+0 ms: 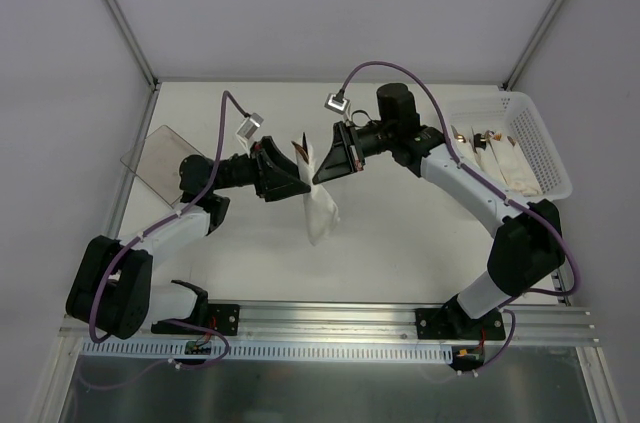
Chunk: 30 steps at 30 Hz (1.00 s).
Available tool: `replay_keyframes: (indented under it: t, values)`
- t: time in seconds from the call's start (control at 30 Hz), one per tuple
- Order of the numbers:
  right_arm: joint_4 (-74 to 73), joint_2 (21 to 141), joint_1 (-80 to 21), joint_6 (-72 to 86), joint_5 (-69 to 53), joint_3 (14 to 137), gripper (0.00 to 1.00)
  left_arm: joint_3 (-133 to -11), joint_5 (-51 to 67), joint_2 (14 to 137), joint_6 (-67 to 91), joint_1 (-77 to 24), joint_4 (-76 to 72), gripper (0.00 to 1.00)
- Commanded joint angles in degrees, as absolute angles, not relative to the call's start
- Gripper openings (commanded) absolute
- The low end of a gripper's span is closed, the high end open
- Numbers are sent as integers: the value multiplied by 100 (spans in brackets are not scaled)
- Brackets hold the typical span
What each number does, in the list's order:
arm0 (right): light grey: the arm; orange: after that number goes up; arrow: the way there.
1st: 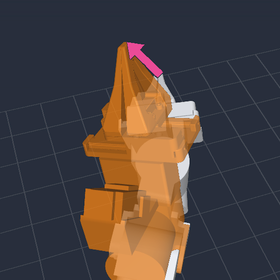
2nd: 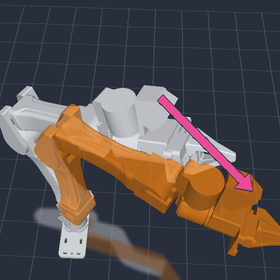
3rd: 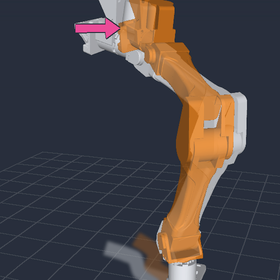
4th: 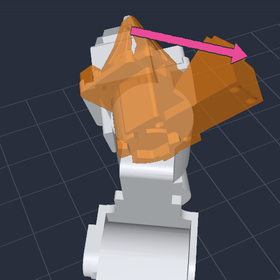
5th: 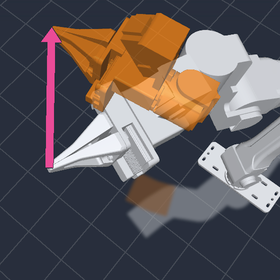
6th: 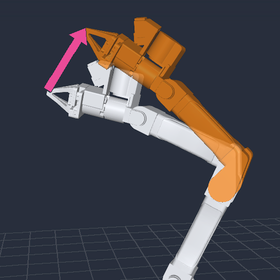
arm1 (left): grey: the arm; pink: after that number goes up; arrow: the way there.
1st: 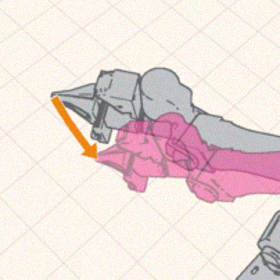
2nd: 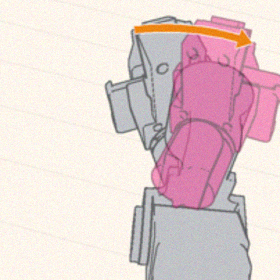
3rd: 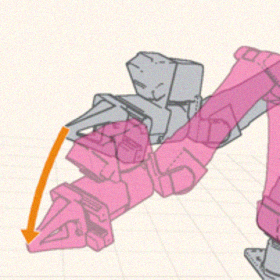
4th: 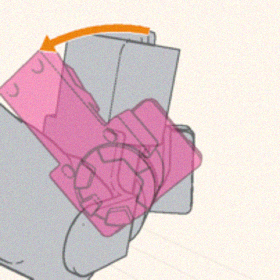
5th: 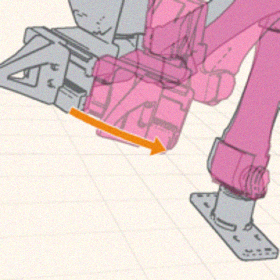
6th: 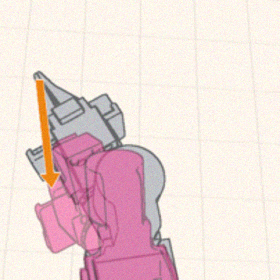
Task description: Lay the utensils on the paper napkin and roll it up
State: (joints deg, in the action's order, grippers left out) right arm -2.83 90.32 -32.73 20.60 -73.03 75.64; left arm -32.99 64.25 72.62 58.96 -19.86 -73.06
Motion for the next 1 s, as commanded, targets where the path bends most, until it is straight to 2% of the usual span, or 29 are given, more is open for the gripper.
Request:
replay_keyframes:
  t: [0.0, 0.07, 0.1, 0.2, 0.23, 0.5, 0.7, 0.97]
  values:
    - [254, 8877, -3296, 2250, -7444, 7857, 0, -3410, 6469, 7093, 5845, -2171, -9633, 54]
    - [316, 8877, -3305, 2320, -7479, 7866, 0, -3419, 6425, 7119, 5836, -2188, -9633, 50]
    - [334, 8860, -3305, 2329, -7488, 7858, 0, -3445, 6416, 7137, 5836, -2180, -9633, 44]
    - [334, 8851, -3296, 2320, -7515, 7840, 0, -3498, 6381, 7198, 5845, -2188, -9642, 34]
    - [334, 8842, -3296, 2320, -7506, 7831, 0, -3507, 6381, 7216, 5853, -2188, -9633, 28]
    - [325, 8842, -3208, 2259, -7506, 7787, 0, -3551, 6390, 7146, 5880, -2153, -9475, 0]
    - [308, 8824, -3077, 2215, -7497, 7805, 0, -3560, 6188, 6908, 5739, -2109, -9009, 0]
    - [316, 8789, -3050, 2206, -7559, 7726, 0, -3638, 6021, 6785, 5827, -2101, -9026, 26]
